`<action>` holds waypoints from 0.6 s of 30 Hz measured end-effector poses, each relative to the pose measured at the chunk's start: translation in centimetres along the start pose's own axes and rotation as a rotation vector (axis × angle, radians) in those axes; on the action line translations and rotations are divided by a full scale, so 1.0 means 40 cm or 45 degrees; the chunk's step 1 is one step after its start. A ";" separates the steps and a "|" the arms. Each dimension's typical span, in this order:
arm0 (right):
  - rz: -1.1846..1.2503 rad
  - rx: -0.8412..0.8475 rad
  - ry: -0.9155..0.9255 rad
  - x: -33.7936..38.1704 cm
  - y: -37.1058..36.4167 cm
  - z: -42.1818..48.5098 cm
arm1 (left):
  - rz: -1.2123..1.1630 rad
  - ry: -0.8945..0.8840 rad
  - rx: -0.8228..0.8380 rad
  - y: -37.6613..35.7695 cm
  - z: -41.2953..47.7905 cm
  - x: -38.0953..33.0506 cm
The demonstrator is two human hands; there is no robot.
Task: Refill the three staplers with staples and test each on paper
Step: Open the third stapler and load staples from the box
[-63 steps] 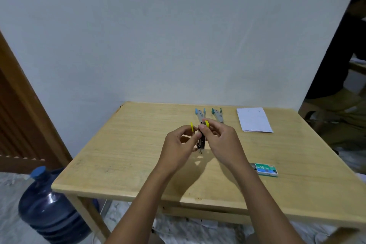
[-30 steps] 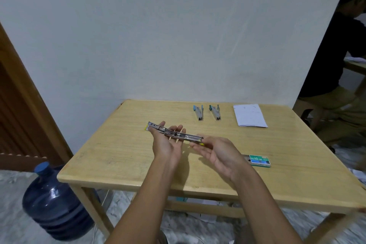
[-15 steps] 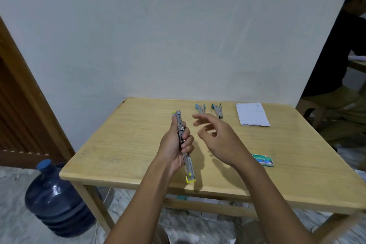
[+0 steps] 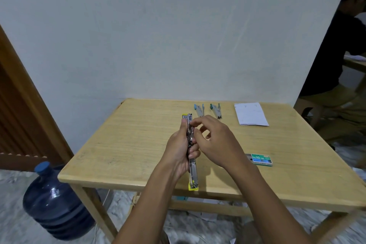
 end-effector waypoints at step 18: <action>0.096 -0.130 0.083 -0.024 -0.032 -0.029 | 0.006 0.021 -0.104 0.027 0.011 0.016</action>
Point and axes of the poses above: each hand's wrist, its own z-axis towards the middle knuckle, its own y-axis out of the back of the hand, x = y × z, the point moved 4 cm from there along z, towards the middle knuckle, and after that the axes turned 9 degrees about -z, right-handed, at the moved point
